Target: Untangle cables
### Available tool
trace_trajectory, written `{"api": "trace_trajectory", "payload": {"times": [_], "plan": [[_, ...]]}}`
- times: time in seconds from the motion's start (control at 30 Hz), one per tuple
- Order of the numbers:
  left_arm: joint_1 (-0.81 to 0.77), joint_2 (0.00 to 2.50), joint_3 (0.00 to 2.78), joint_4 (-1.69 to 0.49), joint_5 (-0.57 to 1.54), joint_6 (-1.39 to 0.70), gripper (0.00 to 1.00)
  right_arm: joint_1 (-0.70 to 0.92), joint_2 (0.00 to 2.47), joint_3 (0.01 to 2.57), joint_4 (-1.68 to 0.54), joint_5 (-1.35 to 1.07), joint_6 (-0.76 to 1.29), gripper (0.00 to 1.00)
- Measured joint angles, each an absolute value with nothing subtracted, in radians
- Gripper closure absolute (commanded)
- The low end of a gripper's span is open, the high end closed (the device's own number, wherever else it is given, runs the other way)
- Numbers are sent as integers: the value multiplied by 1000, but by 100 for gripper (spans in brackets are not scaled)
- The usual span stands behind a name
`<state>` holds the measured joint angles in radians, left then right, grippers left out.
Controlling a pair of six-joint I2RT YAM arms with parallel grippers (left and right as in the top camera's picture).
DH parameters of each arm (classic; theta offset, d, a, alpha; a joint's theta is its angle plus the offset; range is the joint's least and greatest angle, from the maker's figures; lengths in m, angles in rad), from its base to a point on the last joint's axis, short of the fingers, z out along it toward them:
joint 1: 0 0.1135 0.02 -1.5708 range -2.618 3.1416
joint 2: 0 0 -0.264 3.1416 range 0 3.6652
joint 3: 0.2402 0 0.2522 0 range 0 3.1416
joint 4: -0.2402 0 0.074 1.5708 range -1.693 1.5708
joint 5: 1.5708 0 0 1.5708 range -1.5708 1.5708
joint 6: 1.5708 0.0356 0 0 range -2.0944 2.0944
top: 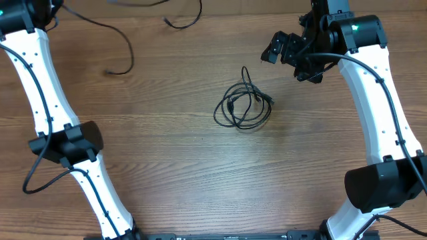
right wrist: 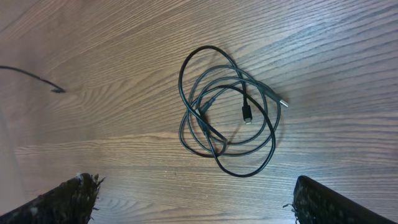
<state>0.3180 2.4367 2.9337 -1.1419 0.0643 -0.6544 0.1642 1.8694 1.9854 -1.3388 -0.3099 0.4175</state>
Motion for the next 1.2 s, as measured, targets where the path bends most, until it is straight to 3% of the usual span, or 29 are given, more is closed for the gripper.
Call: {"api": "trace_trajectory", "payload": {"times": [0.57, 0.6, 0.63, 0.73, 0.77, 0.9, 0.93, 1.0, 1.1, 1.2], "plan": [[596, 2437, 2636, -772, -63, -682, 96, 164, 1869, 1985, -1339, -310, 418, 0], [616, 2437, 2633, -764, -65, -682, 92, 164, 1869, 1985, -1339, -311, 418, 0], [630, 2437, 2630, -757, -66, -682, 82, 164, 1869, 1985, -1339, -310, 418, 0], [660, 2438, 2624, -717, -55, -654, 26, 164, 1869, 1985, -1339, -310, 418, 0], [662, 2439, 2623, -706, -44, -641, 13, 164, 1869, 1985, -1339, -310, 418, 0], [653, 2451, 2624, -703, 6, -550, 7, 164, 1869, 1985, -1339, -310, 418, 0], [648, 2457, 2623, -710, 14, -535, 20, 164, 1869, 1985, -1339, -310, 418, 0], [644, 2476, 2623, -736, 29, -506, 26, 164, 1869, 1985, -1339, -310, 418, 0], [639, 2495, 2619, -796, 47, -485, 14, 164, 1869, 1985, -1338, -310, 418, 0], [639, 2504, 2618, -885, 53, -467, 8, 164, 1869, 1985, -1339, -310, 418, 0]]}}
